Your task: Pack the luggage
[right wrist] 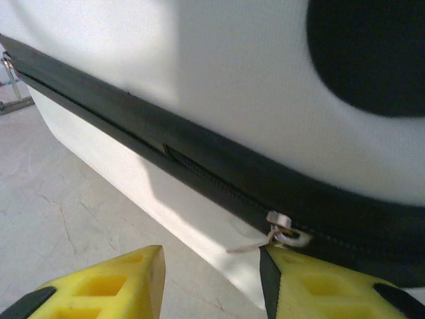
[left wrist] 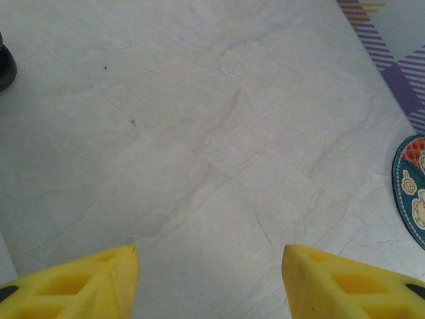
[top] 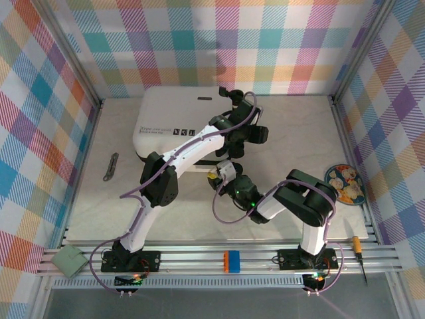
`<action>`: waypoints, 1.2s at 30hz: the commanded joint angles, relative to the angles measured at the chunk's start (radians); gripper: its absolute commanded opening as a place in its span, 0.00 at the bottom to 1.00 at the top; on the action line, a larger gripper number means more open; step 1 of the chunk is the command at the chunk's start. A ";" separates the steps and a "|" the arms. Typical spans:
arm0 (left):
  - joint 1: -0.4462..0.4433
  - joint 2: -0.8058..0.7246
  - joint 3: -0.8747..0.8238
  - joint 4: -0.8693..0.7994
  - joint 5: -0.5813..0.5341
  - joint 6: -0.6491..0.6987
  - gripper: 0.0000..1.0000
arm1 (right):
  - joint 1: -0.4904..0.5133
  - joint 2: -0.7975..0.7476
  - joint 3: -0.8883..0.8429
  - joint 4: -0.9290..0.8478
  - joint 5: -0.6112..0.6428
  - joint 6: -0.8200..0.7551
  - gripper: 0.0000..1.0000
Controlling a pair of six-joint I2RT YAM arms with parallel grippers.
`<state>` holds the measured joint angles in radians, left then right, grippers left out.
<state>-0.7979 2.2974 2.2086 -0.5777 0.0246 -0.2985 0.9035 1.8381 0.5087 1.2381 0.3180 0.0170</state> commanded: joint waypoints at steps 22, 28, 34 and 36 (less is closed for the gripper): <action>-0.006 -0.062 -0.062 -0.079 -0.083 -0.022 0.58 | -0.040 -0.046 0.000 -0.076 0.154 -0.004 0.00; 0.008 -0.109 -0.141 -0.049 -0.088 -0.027 0.57 | -0.044 -0.061 -0.036 -0.069 0.144 -0.008 0.00; 0.009 -0.113 -0.141 -0.051 -0.080 -0.028 0.57 | -0.027 -0.039 -0.076 0.012 0.090 -0.013 0.25; 0.009 -0.112 -0.139 -0.050 -0.079 -0.029 0.57 | -0.020 -0.032 -0.080 0.019 0.089 -0.005 0.30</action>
<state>-0.7959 2.2341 2.0838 -0.5701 -0.0391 -0.3222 0.8780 1.7966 0.4400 1.1847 0.4110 -0.0013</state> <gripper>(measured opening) 0.570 0.296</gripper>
